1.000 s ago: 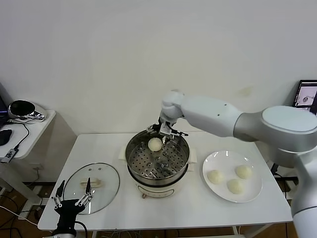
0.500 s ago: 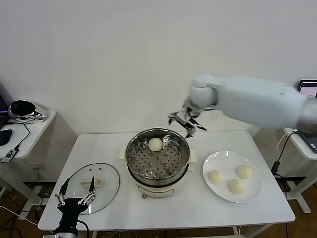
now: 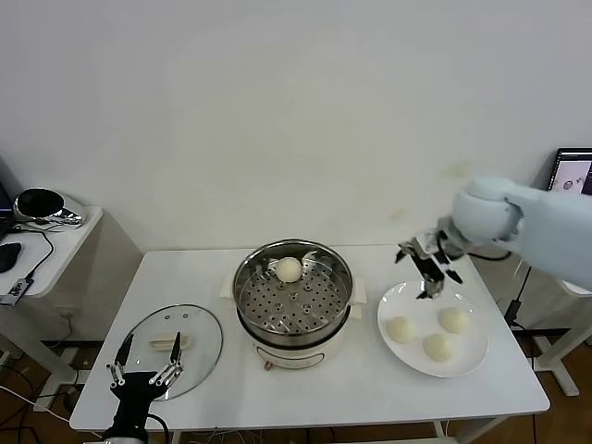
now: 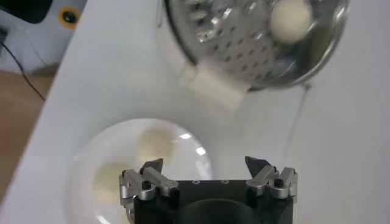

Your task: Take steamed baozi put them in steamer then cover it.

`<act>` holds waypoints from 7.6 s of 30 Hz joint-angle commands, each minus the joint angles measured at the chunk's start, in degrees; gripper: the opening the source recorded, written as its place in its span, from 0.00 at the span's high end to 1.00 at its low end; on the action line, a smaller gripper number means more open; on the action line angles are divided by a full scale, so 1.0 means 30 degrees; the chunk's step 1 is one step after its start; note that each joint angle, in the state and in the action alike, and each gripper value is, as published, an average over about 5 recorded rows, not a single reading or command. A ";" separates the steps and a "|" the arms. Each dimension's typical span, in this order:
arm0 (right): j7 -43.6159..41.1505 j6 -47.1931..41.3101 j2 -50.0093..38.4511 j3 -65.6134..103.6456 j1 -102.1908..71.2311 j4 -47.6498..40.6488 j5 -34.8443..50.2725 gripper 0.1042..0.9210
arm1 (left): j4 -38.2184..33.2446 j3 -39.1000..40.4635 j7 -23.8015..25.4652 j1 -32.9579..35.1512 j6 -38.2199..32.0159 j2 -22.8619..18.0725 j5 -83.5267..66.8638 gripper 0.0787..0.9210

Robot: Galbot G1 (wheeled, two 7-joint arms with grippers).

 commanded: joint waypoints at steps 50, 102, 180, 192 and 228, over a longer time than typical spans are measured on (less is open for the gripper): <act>-0.0332 0.0602 0.2201 0.7737 -1.0121 -0.5596 -0.4657 0.45 | 0.0529 -0.0504 -0.0026 -0.0112 -0.0271 -0.0216 -0.0054 0.12; 0.4765 -0.9020 1.6690 0.2379 -0.4835 -0.8934 0.7261 0.45 | 0.0435 -0.0132 -0.0011 -0.0622 -0.0835 -0.0388 -0.0228 0.12; -0.0222 0.1027 0.0069 1.2738 -1.6853 -0.5418 -0.7295 0.13 | 0.0693 0.0281 -0.0067 -0.0256 -0.0768 -0.0676 0.0528 0.12; -0.0830 0.0879 -0.0453 1.1917 -1.4762 -0.4853 -0.6292 0.38 | 0.0727 0.0219 -0.0099 -0.0283 -0.0772 -0.0702 0.0509 0.12; 0.0150 0.8389 1.0792 0.1285 0.0046 -0.2338 0.0137 0.43 | 0.0092 -0.0061 -0.0267 -0.0453 -0.1014 -0.0802 0.0197 0.12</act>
